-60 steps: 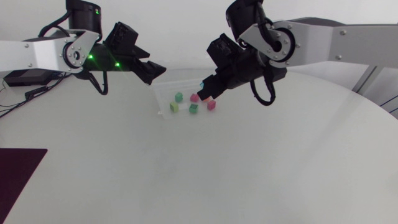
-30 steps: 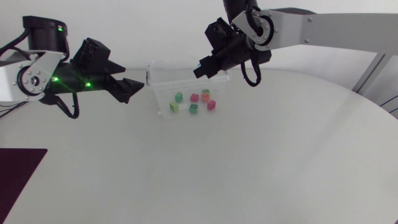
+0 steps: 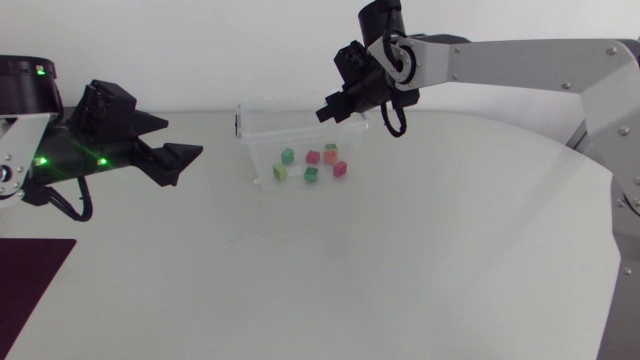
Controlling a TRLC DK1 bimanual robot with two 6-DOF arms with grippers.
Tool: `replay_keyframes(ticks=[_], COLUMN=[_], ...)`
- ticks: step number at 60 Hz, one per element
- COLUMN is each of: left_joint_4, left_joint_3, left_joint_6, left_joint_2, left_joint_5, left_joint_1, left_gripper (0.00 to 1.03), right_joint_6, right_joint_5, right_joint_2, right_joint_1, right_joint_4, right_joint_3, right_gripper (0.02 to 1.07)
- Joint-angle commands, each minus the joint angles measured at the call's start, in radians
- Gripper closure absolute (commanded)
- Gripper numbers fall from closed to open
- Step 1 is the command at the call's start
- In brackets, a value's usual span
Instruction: Pick up the duplo bricks and place them in the container
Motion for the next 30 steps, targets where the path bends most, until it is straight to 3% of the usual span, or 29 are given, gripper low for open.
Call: replay_keyframes(ticks=[1,3,5,30], left_joint_4=[0.019,0.022,0.023,0.022], left_joint_3=[-0.044,-0.053,-0.061,-0.169], left_joint_6=[0.016,0.016,0.016,-0.017], left_joint_2=[-0.039,-0.054,-0.067,-0.266], left_joint_5=[-0.005,-0.005,-0.005,-0.025], left_joint_1=[0.023,0.026,0.031,0.078], left_gripper=[0.04,0.04,0.04,0.04], right_joint_6=[-0.012,-0.010,-0.010,-0.013], right_joint_5=[0.011,0.020,0.026,0.131], right_joint_2=[0.027,0.026,0.021,-0.231], right_joint_1=[-0.001,-0.001,-0.001,-0.004], right_joint_4=[0.023,0.026,0.033,0.189], right_joint_3=[0.033,0.033,0.027,-0.245], right_gripper=[0.33,0.16,0.06,0.07])
